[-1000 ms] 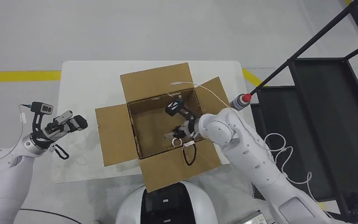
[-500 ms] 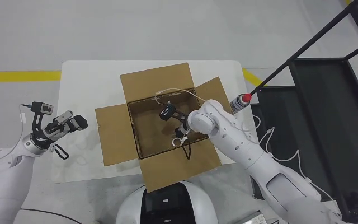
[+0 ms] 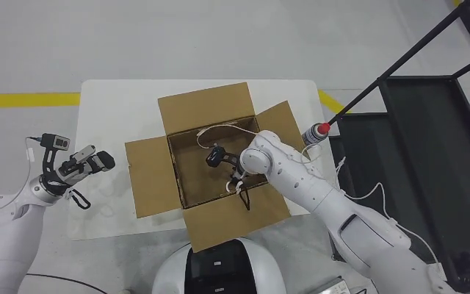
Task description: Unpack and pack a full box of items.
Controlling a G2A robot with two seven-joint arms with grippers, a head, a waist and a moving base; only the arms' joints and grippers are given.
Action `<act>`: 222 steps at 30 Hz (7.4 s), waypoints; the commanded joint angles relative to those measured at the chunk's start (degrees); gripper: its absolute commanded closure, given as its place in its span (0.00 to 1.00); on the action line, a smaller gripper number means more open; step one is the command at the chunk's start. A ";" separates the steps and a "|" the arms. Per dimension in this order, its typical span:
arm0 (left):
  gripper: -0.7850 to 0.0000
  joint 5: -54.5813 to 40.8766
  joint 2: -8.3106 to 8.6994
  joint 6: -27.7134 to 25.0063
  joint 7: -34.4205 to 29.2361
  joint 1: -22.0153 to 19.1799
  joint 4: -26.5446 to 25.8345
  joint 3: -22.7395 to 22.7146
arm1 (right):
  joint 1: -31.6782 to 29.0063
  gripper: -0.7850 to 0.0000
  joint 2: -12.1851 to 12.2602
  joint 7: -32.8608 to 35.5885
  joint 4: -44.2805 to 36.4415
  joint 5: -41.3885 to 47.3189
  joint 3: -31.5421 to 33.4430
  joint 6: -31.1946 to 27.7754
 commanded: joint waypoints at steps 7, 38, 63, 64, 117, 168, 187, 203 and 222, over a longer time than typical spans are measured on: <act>0.00 0.00 0.00 0.00 0.00 0.00 0.00 0.00 | 1.97 0.63 -1.95 -0.74 5.10 0.08 -3.44 -1.07; 0.00 0.00 0.00 0.00 0.00 0.00 0.00 0.00 | 0.04 1.00 -0.35 -6.16 -3.35 -4.57 3.00 4.01; 0.00 0.00 0.00 0.00 0.00 0.00 0.00 0.00 | -30.93 1.00 7.33 -22.56 -45.68 13.29 36.44 5.18; 0.00 0.00 0.00 0.00 0.00 0.00 0.00 0.00 | -30.93 1.00 7.33 -22.56 -45.68 13.29 36.44 5.18; 0.00 0.00 0.00 0.00 0.00 0.00 0.00 0.00 | -62.89 1.00 11.81 -16.72 -50.80 32.24 76.29 -11.98; 0.00 0.00 0.00 0.00 0.00 0.00 0.00 0.00 | -57.03 1.00 12.66 -23.13 -30.53 1.09 65.79 5.52; 0.00 0.00 0.00 0.00 0.00 0.00 0.00 0.00 | -45.23 0.42 12.24 -25.27 -15.09 -3.18 57.05 13.89; 0.00 0.00 0.00 0.00 0.00 0.00 0.00 0.00 | -56.14 0.00 13.63 -18.61 -28.85 18.80 69.76 0.74; 0.00 -3.62 -0.73 -1.63 3.26 2.35 6.66 -2.10 | -55.61 0.00 16.22 2.94 -31.70 63.88 71.63 -11.71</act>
